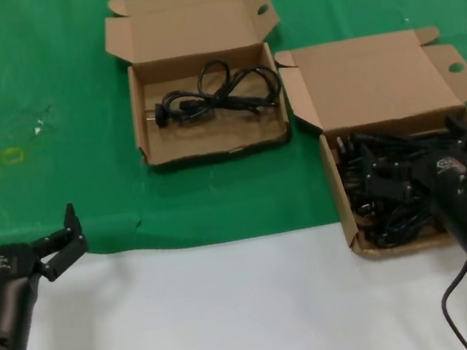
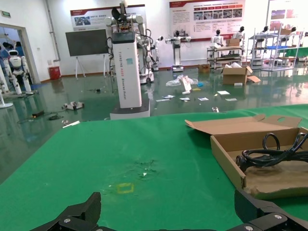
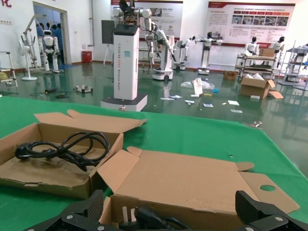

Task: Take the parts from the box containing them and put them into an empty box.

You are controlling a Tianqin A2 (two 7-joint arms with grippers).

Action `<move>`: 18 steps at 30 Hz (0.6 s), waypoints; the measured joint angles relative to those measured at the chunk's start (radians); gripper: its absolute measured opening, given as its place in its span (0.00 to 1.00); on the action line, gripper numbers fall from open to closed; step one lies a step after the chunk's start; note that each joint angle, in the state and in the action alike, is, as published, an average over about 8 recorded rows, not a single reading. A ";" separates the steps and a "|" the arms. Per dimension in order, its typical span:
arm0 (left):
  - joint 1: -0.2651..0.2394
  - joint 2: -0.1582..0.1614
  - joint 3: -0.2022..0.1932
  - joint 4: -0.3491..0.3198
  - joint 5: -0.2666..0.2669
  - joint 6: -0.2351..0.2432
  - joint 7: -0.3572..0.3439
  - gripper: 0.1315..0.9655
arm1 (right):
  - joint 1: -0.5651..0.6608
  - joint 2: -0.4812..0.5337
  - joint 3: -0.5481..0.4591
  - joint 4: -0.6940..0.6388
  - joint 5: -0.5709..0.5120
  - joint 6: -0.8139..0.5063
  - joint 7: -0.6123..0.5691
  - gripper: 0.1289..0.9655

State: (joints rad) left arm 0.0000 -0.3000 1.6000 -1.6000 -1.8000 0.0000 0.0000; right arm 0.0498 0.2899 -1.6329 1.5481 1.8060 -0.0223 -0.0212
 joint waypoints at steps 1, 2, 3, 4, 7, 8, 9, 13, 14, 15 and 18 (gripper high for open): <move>0.000 0.000 0.000 0.000 0.000 0.000 0.000 1.00 | 0.000 0.000 0.000 0.000 0.000 0.000 0.000 1.00; 0.000 0.000 0.000 0.000 0.000 0.000 0.000 1.00 | 0.000 0.000 0.000 0.000 0.000 0.000 0.000 1.00; 0.000 0.000 0.000 0.000 0.000 0.000 0.000 1.00 | 0.000 0.000 0.000 0.000 0.000 0.000 0.000 1.00; 0.000 0.000 0.000 0.000 0.000 0.000 0.000 1.00 | 0.000 0.000 0.000 0.000 0.000 0.000 0.000 1.00; 0.000 0.000 0.000 0.000 0.000 0.000 0.000 1.00 | 0.000 0.000 0.000 0.000 0.000 0.000 0.000 1.00; 0.000 0.000 0.000 0.000 0.000 0.000 0.000 1.00 | 0.000 0.000 0.000 0.000 0.000 0.000 0.000 1.00; 0.000 0.000 0.000 0.000 0.000 0.000 0.000 1.00 | 0.000 0.000 0.000 0.000 0.000 0.000 0.000 1.00; 0.000 0.000 0.000 0.000 0.000 0.000 0.000 1.00 | 0.000 0.000 0.000 0.000 0.000 0.000 0.000 1.00; 0.000 0.000 0.000 0.000 0.000 0.000 0.000 1.00 | 0.000 0.000 0.000 0.000 0.000 0.000 0.000 1.00; 0.000 0.000 0.000 0.000 0.000 0.000 0.000 1.00 | 0.000 0.000 0.000 0.000 0.000 0.000 0.000 1.00; 0.000 0.000 0.000 0.000 0.000 0.000 0.000 1.00 | 0.000 0.000 0.000 0.000 0.000 0.000 0.000 1.00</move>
State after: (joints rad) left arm 0.0000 -0.3000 1.6000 -1.6000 -1.8000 0.0000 0.0000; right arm 0.0498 0.2899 -1.6329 1.5481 1.8060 -0.0223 -0.0212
